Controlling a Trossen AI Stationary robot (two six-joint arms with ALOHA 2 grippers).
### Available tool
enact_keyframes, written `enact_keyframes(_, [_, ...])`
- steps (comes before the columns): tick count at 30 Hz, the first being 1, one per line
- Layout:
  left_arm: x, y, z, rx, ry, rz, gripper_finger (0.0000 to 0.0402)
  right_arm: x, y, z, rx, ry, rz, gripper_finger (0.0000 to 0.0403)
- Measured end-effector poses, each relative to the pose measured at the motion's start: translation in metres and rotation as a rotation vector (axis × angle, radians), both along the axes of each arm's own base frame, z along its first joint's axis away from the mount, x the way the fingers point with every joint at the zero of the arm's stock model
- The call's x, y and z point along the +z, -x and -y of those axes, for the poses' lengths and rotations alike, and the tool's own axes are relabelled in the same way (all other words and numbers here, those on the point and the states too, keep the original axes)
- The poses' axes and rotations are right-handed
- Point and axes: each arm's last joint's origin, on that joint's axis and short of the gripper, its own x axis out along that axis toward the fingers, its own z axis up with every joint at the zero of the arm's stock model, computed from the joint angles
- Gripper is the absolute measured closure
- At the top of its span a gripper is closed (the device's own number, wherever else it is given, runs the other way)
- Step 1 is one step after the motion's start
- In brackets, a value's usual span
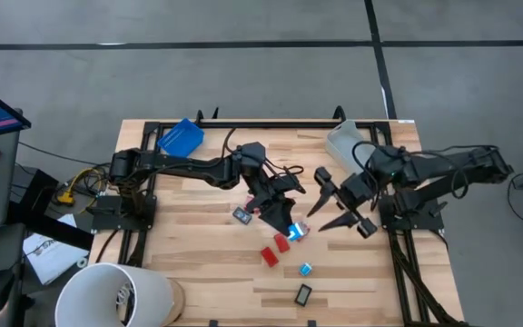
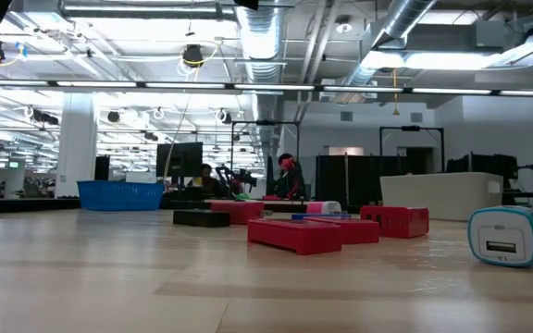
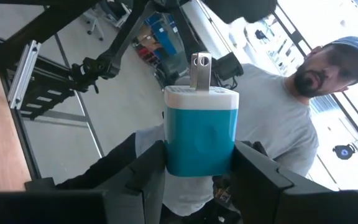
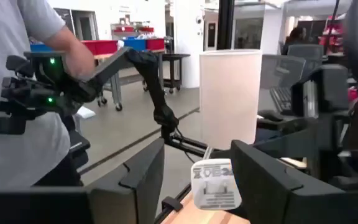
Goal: Pick & Place Office items
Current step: Put the bottom blue charger into the gray bin
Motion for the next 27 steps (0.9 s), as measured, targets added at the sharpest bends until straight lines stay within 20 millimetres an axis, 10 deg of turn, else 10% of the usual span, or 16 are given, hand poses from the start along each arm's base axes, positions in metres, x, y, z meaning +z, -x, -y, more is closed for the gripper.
enact_keyframes(27, [0.000,0.000,-0.002,0.016,-0.009,0.016,0.0262,-0.015,-0.015,-0.023,-0.151,0.006,-0.069,0.0172])
